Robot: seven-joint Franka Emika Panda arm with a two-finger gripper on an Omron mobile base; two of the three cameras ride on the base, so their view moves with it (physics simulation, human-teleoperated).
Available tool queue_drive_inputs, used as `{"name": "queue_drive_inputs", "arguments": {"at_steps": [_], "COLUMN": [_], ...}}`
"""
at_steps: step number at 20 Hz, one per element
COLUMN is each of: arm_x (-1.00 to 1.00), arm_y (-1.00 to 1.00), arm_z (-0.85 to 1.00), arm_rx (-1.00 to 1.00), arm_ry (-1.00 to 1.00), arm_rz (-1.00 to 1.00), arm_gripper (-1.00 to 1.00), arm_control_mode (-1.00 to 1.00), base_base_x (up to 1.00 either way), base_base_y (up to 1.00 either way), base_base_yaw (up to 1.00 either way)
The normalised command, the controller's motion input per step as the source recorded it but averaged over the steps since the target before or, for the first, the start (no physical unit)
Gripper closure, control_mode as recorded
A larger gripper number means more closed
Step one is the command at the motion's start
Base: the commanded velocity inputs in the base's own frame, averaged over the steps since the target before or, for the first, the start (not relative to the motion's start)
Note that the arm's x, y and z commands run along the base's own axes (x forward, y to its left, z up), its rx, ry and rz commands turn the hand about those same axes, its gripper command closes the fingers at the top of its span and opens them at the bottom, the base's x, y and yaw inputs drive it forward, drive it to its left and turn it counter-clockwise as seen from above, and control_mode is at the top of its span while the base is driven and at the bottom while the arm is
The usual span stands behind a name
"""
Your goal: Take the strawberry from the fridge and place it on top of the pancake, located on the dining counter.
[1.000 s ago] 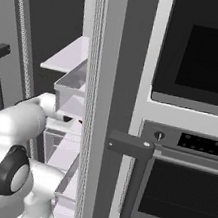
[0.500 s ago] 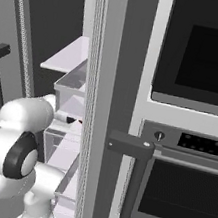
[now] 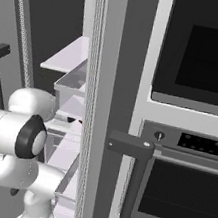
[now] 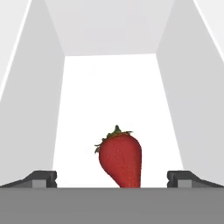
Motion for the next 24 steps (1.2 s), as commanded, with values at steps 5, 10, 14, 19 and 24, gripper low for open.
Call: {"name": "queue_drive_inputs", "arguments": {"at_steps": [5,10,14,19,24], "arm_x": [0.37,0.16,-0.11,-0.05,0.00], "arm_y": [-0.03,0.00,0.00,0.00,-0.03], "arm_z": [-0.15,-0.05,0.00,-0.01,-0.13], "arm_rx": [0.00,0.00,0.00,0.00,-0.01], "arm_ry": [0.00,0.00,0.00,0.00,0.02], "arm_rz": [0.00,0.00,0.00,0.00,0.00], "arm_gripper": [-1.00,-1.00,-1.00,-1.00,-1.00], "arm_control_mode": [-1.00,-1.00,-1.00,-1.00,-1.00], "base_base_x": [0.00,0.00,0.00,0.00,0.00], "base_base_y": [0.00,0.00,0.00,0.00,0.00], "base_base_yaw": [0.00,0.00,0.00,0.00,0.00]}}
